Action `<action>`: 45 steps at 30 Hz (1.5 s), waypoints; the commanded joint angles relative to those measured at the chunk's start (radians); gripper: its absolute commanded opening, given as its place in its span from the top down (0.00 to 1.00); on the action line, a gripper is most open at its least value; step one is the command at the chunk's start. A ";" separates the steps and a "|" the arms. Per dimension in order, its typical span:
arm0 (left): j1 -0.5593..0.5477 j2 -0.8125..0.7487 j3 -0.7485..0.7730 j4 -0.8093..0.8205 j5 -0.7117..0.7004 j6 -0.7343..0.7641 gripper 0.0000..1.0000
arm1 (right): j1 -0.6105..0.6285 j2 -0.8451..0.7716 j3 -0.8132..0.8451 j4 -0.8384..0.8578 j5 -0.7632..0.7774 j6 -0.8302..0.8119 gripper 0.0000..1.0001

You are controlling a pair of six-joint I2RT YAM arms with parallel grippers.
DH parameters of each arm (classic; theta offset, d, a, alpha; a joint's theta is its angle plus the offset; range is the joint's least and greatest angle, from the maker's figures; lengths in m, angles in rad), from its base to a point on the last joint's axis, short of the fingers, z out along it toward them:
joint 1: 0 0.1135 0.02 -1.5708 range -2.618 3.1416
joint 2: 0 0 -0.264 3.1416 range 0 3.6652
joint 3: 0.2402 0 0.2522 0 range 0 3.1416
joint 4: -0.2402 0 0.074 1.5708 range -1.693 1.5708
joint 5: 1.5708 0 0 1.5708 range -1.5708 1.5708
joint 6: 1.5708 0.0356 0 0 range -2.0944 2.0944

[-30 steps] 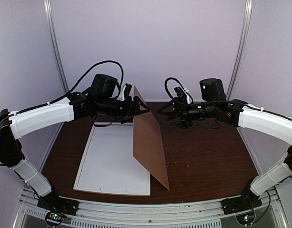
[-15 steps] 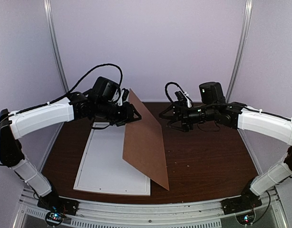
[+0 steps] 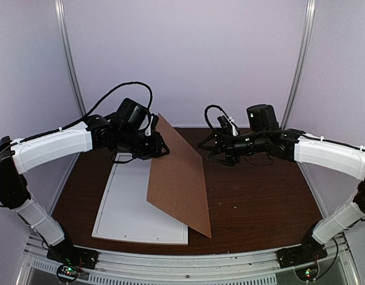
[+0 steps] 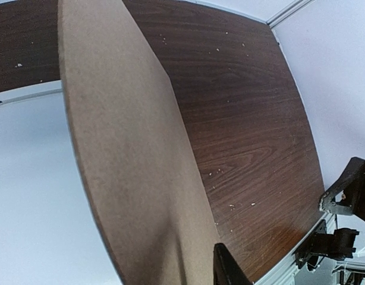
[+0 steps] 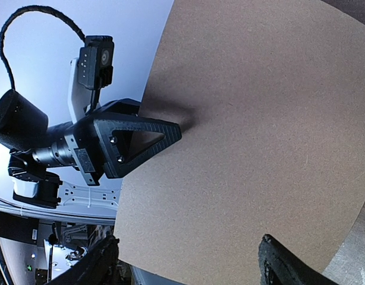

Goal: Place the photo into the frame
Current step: Move the frame body to the center of the board.

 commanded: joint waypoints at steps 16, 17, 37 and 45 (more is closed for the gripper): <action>0.003 -0.059 0.009 0.007 -0.034 0.035 0.92 | -0.022 0.019 -0.030 0.030 -0.014 -0.012 0.20; 0.003 -0.064 0.009 0.007 -0.034 0.033 0.93 | -0.024 0.017 -0.030 0.027 -0.014 -0.012 0.20; 0.324 -0.331 -0.208 0.295 0.442 -0.140 1.00 | -0.073 -0.029 0.045 -0.306 0.200 -0.241 0.20; 0.507 -0.425 -0.113 0.017 0.447 0.021 1.00 | -0.027 0.082 0.064 -0.336 0.359 -0.271 0.22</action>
